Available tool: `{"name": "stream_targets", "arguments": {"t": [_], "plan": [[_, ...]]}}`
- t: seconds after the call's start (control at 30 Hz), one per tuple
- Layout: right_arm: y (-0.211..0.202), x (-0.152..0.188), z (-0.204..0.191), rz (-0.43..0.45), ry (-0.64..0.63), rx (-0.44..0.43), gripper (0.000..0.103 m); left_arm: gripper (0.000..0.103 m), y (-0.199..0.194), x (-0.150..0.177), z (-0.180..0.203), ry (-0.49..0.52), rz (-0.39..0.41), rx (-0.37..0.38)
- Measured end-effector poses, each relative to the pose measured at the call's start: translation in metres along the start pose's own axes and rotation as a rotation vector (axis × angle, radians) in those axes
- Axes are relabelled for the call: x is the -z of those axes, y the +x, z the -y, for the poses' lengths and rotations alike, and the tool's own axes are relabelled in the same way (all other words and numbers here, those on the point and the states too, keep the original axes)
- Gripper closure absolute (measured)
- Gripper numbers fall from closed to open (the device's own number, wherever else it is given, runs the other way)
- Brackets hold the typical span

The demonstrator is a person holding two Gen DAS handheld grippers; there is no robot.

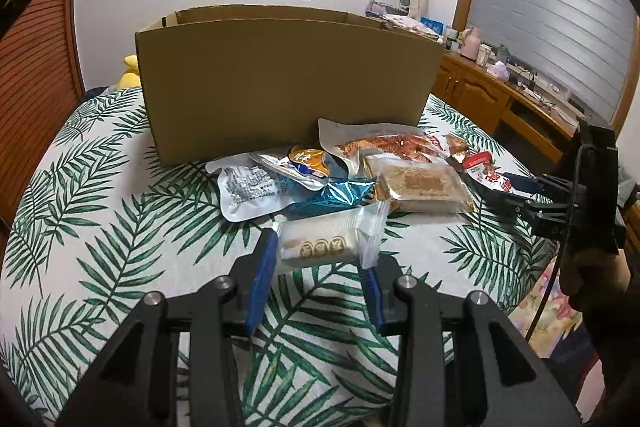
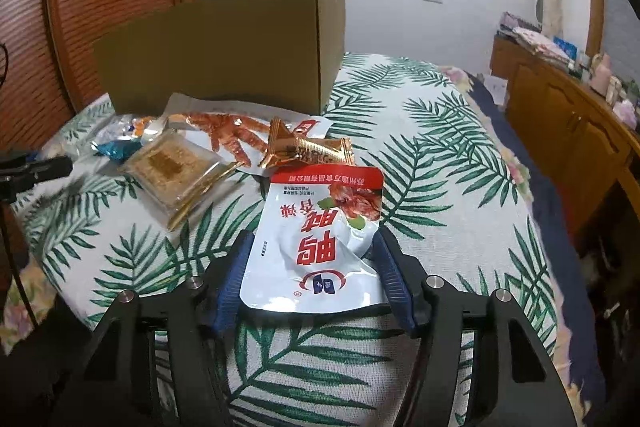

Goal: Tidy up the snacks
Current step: 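Grasp the white rice-cake packet with left tool while right tool grasps duck-neck pouch, then carry both packets into the box and open both tools to release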

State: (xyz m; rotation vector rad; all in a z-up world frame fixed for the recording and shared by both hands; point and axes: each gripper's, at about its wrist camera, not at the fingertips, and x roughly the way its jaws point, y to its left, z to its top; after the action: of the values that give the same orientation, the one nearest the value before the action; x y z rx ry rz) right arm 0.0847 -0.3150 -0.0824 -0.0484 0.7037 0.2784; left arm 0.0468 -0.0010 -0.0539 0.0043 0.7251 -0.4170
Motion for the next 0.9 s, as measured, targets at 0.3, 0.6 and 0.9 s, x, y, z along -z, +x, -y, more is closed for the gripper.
{"name": "stream_targets", "arguments": {"t": [0.3, 0.6, 0.9], "plan": [[-0.010, -0.004, -0.001, 0.026, 0.030, -0.014, 0.057, 0.065, 0.002, 0.006, 0.003, -0.008, -0.004, 0.008], [0.000, -0.011, -0.001, -0.044, -0.001, 0.046, 0.052, 0.065, 0.001, 0.009, 0.004, -0.013, -0.005, 0.016], [0.022, -0.032, 0.007, -0.235, -0.044, 0.014, 0.047, 0.065, -0.006, 0.009, 0.008, -0.011, 0.011, 0.034]]}}
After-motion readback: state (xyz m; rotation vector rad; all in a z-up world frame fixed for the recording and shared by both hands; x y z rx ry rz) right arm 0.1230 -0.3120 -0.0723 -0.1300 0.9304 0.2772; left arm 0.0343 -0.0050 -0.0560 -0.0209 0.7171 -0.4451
